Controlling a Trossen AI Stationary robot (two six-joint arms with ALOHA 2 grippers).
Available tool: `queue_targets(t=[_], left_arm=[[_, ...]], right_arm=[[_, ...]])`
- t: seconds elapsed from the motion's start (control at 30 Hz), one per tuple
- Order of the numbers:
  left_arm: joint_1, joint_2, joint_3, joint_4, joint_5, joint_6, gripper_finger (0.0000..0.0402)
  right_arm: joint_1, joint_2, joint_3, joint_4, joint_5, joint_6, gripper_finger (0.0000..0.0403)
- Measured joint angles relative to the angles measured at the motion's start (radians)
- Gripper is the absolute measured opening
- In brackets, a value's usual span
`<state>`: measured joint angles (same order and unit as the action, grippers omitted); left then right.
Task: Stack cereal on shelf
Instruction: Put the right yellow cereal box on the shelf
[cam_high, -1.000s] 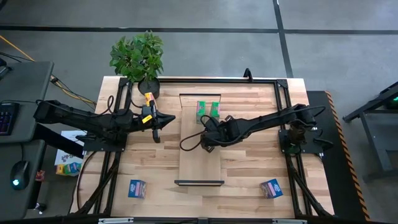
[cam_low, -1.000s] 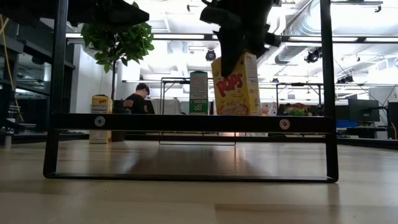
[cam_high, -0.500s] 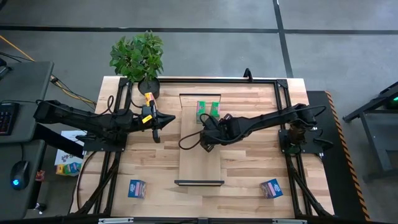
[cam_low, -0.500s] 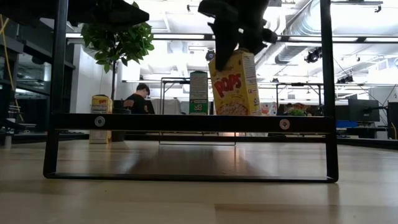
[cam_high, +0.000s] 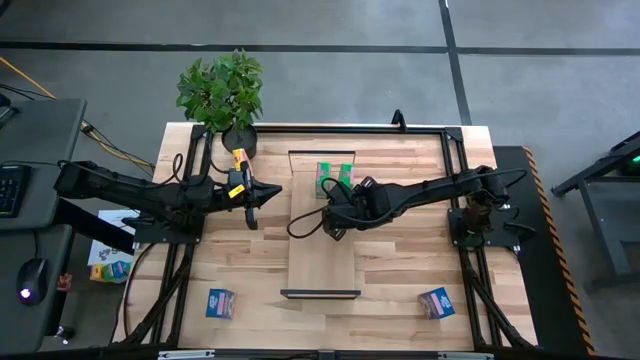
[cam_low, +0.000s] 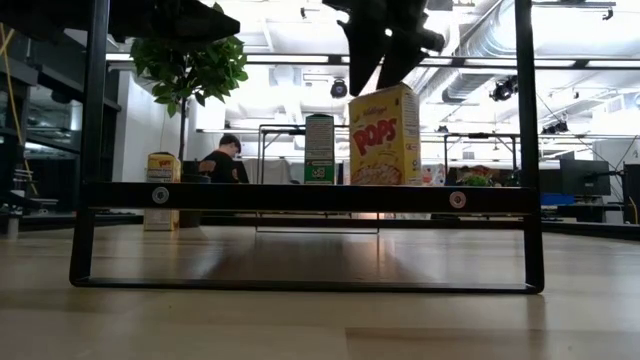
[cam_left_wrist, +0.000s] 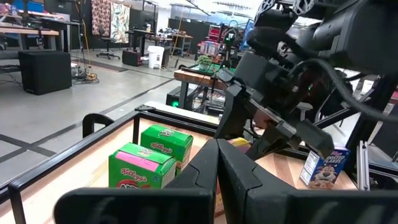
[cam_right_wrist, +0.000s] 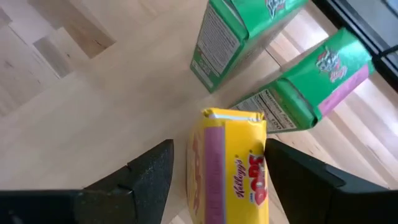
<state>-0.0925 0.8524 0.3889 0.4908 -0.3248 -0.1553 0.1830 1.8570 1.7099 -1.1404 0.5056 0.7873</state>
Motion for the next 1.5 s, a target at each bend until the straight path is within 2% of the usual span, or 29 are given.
queue_targets(t=[0.63, 0.83, 1.0, 1.13, 1.3, 1.37, 1.5], left_arm=[[0.000, 0.000, 0.000, 0.000, 0.000, 0.001, 0.0000], [0.000, 0.000, 0.000, 0.000, 0.000, 0.001, 0.0000], [0.000, 0.000, 0.000, 0.000, 0.000, 0.001, 0.0000], [0.000, 0.000, 0.000, -0.001, 0.000, 0.000, 0.0000], [0.000, 0.000, 0.000, -0.002, 0.000, 0.000, 0.0000], [0.000, 0.000, 0.000, -0.001, 0.000, 0.000, 0.0000], [0.000, 0.000, 0.000, -0.002, 0.001, 0.000, 0.0000]], right_arm=[[0.003, -0.006, 0.012, -0.002, 0.026, -0.081, 0.0245], [0.036, -0.090, 0.012, 0.000, 0.146, -0.109, 0.0245], [0.091, -0.138, 0.011, -0.052, 0.203, -0.084, 0.0239], [0.129, -0.138, 0.009, -0.200, 0.273, 0.008, 0.0194], [0.168, -0.154, 0.009, -0.415, 0.354, 0.185, 0.0061], [0.177, -0.188, -0.009, -0.425, 0.367, 0.232, 0.0017], [0.160, -0.323, -0.188, -0.337, 0.304, 0.245, 0.0020]])
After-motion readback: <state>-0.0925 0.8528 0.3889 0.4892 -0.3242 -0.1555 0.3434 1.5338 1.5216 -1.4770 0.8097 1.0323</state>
